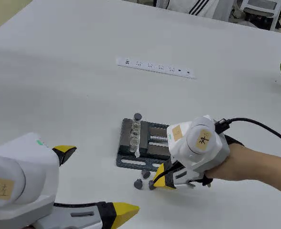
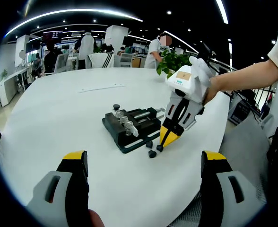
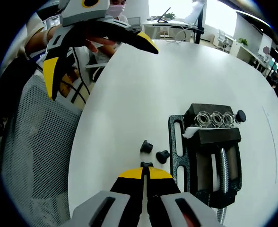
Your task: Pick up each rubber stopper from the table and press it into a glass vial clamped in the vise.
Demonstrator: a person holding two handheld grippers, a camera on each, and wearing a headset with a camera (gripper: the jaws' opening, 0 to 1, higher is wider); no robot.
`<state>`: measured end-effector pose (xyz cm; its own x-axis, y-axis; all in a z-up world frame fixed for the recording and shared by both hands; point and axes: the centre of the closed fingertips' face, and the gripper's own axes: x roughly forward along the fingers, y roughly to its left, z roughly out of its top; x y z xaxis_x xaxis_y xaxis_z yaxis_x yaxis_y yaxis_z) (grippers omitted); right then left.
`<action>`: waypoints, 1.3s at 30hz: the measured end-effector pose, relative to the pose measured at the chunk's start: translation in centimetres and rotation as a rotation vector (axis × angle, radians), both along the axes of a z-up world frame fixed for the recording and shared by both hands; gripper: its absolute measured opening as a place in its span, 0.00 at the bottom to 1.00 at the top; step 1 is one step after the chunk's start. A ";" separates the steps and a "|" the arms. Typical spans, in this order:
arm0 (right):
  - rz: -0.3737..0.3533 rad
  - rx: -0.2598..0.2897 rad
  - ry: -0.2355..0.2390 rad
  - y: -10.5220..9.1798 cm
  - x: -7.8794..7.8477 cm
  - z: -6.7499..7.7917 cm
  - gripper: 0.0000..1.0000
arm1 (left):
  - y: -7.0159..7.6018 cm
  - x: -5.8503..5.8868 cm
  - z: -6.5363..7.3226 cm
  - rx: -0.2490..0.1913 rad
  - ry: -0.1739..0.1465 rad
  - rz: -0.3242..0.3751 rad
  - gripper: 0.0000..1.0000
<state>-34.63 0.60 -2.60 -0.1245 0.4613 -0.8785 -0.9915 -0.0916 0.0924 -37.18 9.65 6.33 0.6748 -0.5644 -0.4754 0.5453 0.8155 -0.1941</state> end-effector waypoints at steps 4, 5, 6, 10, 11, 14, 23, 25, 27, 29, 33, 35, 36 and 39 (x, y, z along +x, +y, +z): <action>-0.059 0.024 0.027 0.1 0.1 0.0 0.00 | 0.0 0.0 0.0 0.002 -0.004 -0.002 0.99; -0.083 0.038 0.044 0.2 0.0 0.1 0.00 | 0.0 0.0 0.0 0.003 -0.005 -0.002 0.99; -0.118 0.065 0.082 0.4 -0.2 0.4 0.00 | 0.1 0.0 0.1 0.003 -0.008 -0.002 0.99; -0.210 0.138 0.141 0.9 -0.4 1.4 0.00 | 0.4 0.1 0.1 0.008 -0.017 0.006 0.99; -0.262 0.166 0.163 1.1 -0.2 1.9 0.00 | 0.4 0.1 0.2 0.005 -0.021 0.009 0.99; -0.368 0.241 0.227 1.5 -0.3 3.5 0.00 | 0.4 0.1 0.3 0.003 -0.029 0.011 0.99; -0.645 0.483 0.504 2.7 0.4 9.1 0.00 | -0.1 0.3 1.4 -0.017 -0.100 -0.001 0.94; -0.692 0.536 0.577 2.8 0.5 10.3 0.00 | -0.2 0.4 2.1 -0.036 -0.129 -0.008 0.91; -0.730 0.588 0.649 3.3 0.1 11.6 0.00 | -0.5 0.5 2.8 -0.048 -0.155 -0.024 0.86; -0.773 0.627 0.717 3.4 0.1 12.5 0.00 | -0.9 0.5 3.6 -0.063 -0.183 -0.038 0.81; -0.854 0.712 0.873 3.7 -0.2 14.6 0.00 | -1.3 0.8 4.6 -0.060 -0.221 -0.060 0.74; -0.881 0.743 0.923 4.0 -0.5 15.5 0.00 | -1.5 1.0 5.1 -0.064 -0.242 -0.072 0.68; -0.893 0.759 0.965 3.9 -0.5 16.0 0.00 | -1.6 1.0 5.4 -0.071 -0.254 -0.083 0.64; -0.926 0.793 1.042 4.2 -1.0 17.1 0.00 | -2.0 1.1 5.8 -0.084 -0.266 -0.110 0.53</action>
<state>-35.62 4.80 14.49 0.0803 0.9910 -0.1068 -0.2681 0.1246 0.9553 -36.06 7.69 12.15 0.7023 -0.6707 -0.2387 0.6700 0.7360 -0.0969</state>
